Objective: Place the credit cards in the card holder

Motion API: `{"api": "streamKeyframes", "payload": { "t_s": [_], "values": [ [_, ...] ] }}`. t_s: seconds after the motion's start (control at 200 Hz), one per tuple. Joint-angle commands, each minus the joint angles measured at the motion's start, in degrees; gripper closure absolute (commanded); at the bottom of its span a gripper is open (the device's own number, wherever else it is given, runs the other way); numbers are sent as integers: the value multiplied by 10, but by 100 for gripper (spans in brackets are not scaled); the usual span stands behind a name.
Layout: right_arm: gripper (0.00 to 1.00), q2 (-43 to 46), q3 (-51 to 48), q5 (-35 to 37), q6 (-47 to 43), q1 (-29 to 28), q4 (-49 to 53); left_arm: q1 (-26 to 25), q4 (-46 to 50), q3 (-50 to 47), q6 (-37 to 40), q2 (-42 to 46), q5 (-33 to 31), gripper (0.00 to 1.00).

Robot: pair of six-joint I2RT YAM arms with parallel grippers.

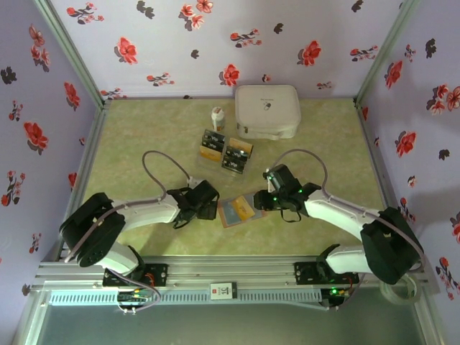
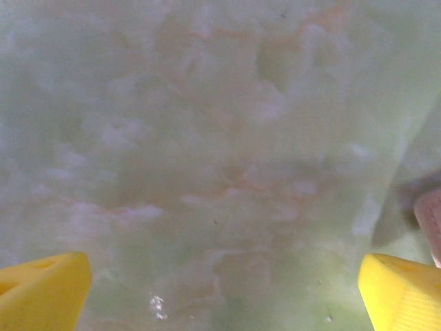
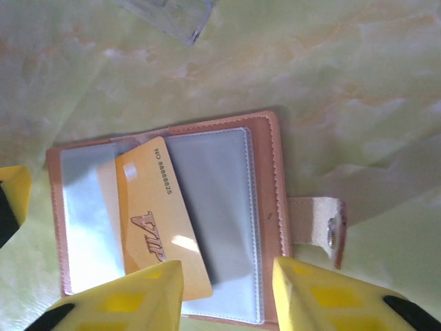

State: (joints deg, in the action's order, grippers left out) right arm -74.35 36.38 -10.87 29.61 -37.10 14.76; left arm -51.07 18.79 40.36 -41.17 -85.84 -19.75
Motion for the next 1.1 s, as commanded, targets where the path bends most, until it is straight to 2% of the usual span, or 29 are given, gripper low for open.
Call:
{"api": "streamKeyframes", "payload": {
  "t_s": [0.0,0.22,0.385,0.605,0.755,1.095],
  "values": [
    [59,3,-12,-31,23,5,-30,30,-10,-1,24,12,15,0],
    [59,54,-51,-39,37,25,-31,44,23,15,43,61,32,0],
    [62,92,-84,-45,44,25,-26,29,25,7,24,106,68,0],
    [61,106,-89,-18,45,29,-13,-42,11,9,-20,132,73,0],
    [57,89,-78,-24,32,64,-11,-94,-8,22,-46,120,72,0],
    [48,74,-83,-46,23,141,-14,-220,-90,86,-95,-1,71,0]
  ]
}}
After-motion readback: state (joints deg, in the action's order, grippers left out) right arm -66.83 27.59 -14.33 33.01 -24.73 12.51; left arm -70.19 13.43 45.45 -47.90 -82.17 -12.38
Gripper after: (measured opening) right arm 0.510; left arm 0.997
